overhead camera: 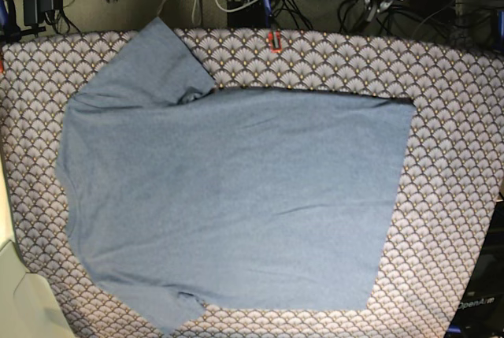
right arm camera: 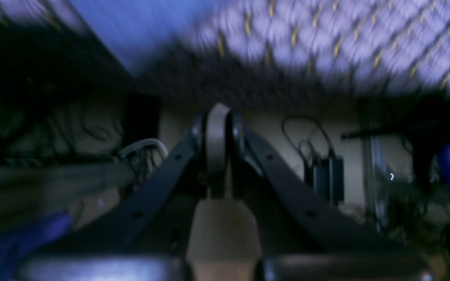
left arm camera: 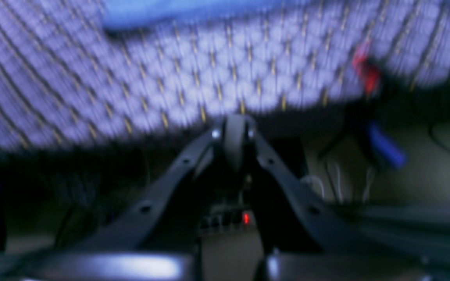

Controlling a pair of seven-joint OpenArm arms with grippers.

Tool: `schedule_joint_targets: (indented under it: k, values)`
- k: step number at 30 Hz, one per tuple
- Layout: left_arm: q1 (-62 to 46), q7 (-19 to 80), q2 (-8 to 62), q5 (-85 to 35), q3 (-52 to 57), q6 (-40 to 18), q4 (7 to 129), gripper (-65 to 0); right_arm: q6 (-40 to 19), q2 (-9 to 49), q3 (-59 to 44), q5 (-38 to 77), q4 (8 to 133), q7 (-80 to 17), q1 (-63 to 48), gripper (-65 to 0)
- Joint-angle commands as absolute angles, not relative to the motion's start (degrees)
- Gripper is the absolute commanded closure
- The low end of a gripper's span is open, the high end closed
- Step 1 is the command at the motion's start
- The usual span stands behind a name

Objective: Fold the T-shirt properly
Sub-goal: 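Lower both grippers onto the shirt's collar-side edge corners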

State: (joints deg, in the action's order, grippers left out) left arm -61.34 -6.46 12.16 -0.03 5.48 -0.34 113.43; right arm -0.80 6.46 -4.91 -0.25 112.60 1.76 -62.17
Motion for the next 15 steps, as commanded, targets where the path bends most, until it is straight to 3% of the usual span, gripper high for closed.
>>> schedule_joint_targets:
  k: [1, 3, 5, 7, 11, 15]
  values:
    - [-61.3, -7.3, 12.3, 0.0, 6.2, 0.0, 114.1, -0.5, -0.7, 6.5, -5.4, -0.1, 114.3, 3.0, -62.7, 0.0]
    - [-58.8, -6.5, 12.3, 0.0, 6.6, 0.0, 113.9, -0.5, -0.7, 6.5, -5.4, -0.1, 114.7, 3.0, -61.3, -1.5]
    - [-56.0, -2.4, 12.3, 0.0, 7.7, 0.0, 113.9, -2.0, -0.7, 6.5, -5.4, -0.1, 114.4, 2.9, -58.6, -7.4]
    - [-52.8, 2.4, 11.6, -0.1, 8.2, 0.0, 113.9, -8.1, -0.7, 6.1, -5.3, 0.0, 114.5, 1.7, -57.0, -13.6]
    - [-46.5, 8.1, 7.6, -0.1, 11.5, -0.6, 113.9, -28.8, -0.7, 4.1, -5.4, 0.0, 114.4, 1.5, -52.6, -23.9]
    - [-41.1, 10.8, 6.0, -0.1, 12.6, -0.7, 113.8, -32.2, -0.7, 3.6, -5.4, 0.0, 114.2, 1.3, -49.2, -27.9]
